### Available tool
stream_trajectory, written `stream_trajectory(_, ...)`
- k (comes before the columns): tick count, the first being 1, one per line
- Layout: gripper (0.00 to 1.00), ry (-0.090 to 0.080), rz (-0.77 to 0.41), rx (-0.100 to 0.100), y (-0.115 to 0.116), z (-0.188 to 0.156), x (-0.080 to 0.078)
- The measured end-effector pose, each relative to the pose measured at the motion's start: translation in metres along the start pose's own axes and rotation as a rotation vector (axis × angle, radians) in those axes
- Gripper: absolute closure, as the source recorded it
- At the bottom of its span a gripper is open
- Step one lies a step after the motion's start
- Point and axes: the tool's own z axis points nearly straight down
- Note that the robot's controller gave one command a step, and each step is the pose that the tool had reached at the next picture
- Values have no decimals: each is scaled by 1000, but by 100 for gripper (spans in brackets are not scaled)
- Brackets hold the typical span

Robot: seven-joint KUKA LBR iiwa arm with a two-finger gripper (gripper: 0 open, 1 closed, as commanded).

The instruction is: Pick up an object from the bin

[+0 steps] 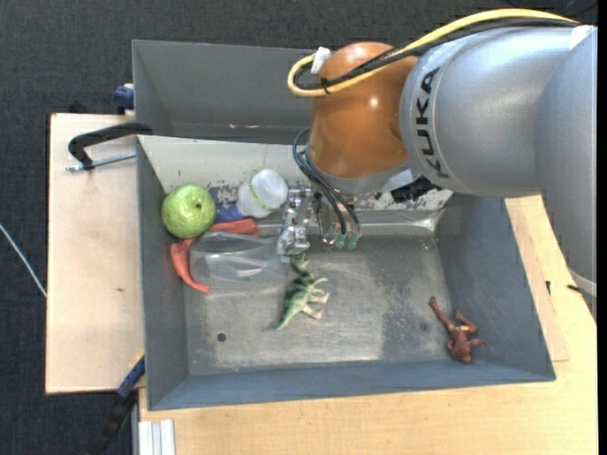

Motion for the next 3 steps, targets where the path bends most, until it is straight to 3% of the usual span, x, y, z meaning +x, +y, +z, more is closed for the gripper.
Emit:
stream_trajectory(1, 100, 0, -16, 0, 7, 10, 12)
stream_trajectory(2, 0, 1, -32, 0, 3, 24, 12)
stream_trajectory(3, 0, 1, -32, 0, 3, 24, 12)
